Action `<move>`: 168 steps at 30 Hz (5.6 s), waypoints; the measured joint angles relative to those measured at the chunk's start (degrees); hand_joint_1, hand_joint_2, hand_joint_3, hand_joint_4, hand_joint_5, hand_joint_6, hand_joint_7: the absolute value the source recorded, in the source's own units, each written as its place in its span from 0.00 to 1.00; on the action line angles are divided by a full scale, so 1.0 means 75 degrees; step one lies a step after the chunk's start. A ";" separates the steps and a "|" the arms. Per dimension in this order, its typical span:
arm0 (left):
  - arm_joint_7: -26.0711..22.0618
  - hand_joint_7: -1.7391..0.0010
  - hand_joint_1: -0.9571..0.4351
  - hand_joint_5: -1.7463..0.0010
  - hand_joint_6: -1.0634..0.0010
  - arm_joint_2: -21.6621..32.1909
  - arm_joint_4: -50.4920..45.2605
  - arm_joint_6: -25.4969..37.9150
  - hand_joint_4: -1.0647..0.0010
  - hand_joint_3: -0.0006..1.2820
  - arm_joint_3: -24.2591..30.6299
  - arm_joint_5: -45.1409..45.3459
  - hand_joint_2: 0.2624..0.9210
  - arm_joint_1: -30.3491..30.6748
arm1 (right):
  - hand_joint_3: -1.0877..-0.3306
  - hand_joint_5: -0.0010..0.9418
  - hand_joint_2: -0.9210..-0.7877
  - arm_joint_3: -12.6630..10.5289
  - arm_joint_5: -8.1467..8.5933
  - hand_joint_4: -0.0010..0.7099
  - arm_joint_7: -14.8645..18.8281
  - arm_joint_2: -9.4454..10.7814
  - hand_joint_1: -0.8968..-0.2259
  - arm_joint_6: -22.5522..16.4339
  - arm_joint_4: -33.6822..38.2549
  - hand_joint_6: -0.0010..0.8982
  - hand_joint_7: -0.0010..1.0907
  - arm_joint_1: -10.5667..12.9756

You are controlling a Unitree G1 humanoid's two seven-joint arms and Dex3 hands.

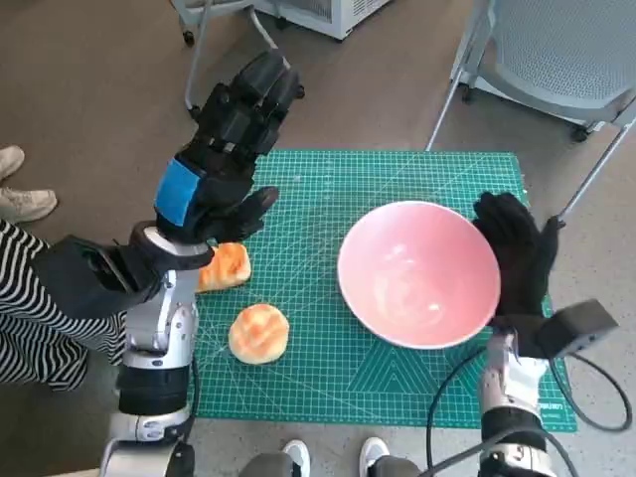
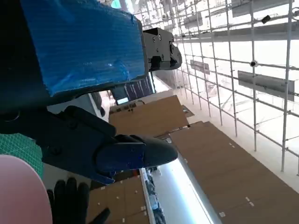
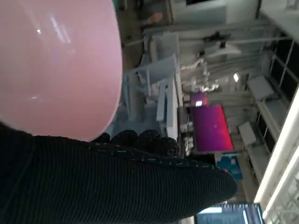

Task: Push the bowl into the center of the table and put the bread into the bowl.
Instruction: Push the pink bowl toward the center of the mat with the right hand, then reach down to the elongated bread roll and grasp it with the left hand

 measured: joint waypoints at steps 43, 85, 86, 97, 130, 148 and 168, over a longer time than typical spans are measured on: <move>0.0202 0.79 0.19 0.99 1.00 0.0229 -0.0362 0.0027 0.94 0.32 0.0112 0.0056 1.00 0.0421 | 0.46 0.01 0.00 0.0080 -0.0029 0.16 -0.0031 0.0428 0.39 0.0502 0.0524 0.00 0.46 -0.1773; 0.0274 0.78 0.20 1.00 1.00 -0.0341 -0.0615 0.0624 0.97 0.28 -0.0370 -0.0186 1.00 0.0039 | 0.58 0.01 0.00 0.1336 -0.0302 0.22 0.0082 -0.0467 0.29 0.3027 -0.6502 0.00 0.55 -0.0250; 0.0262 0.78 0.20 1.00 1.00 -0.0343 -0.0615 0.0640 0.97 0.28 -0.0369 -0.0197 1.00 0.0040 | 0.58 0.01 0.00 0.1341 -0.0302 0.22 0.0077 -0.0466 0.29 0.3063 -0.6553 0.00 0.55 -0.0244; 0.0087 0.73 0.16 0.99 1.00 0.0523 -0.1026 0.0904 0.94 0.25 -0.0217 0.0270 1.00 0.0074 | 0.58 0.01 0.00 0.1393 -0.0327 0.22 -0.0040 -0.0450 0.29 0.3223 -0.6786 0.00 0.55 -0.0198; -0.2154 0.94 0.40 1.00 0.78 0.5659 -0.1832 0.2450 0.87 0.00 -0.0139 0.2804 0.74 0.0284 | 0.59 0.01 0.00 0.1265 -0.0287 0.25 -0.0108 -0.0351 0.34 0.2966 -0.6399 0.00 0.55 -0.0196; -0.1880 0.98 0.44 1.00 0.75 0.5483 -0.1892 0.2855 0.86 0.00 -0.1425 0.4539 0.76 0.0694 | 0.59 0.01 0.00 0.1246 -0.0253 0.25 -0.0102 -0.0302 0.32 0.2966 -0.6387 0.00 0.55 -0.0191; -0.1883 0.99 0.49 1.00 0.73 0.4976 -0.0208 0.2889 0.85 0.00 -0.2655 0.5767 0.76 0.0609 | 0.58 0.01 0.00 0.1214 -0.0209 0.26 -0.0072 -0.0344 0.34 0.3004 -0.6405 0.00 0.55 -0.0140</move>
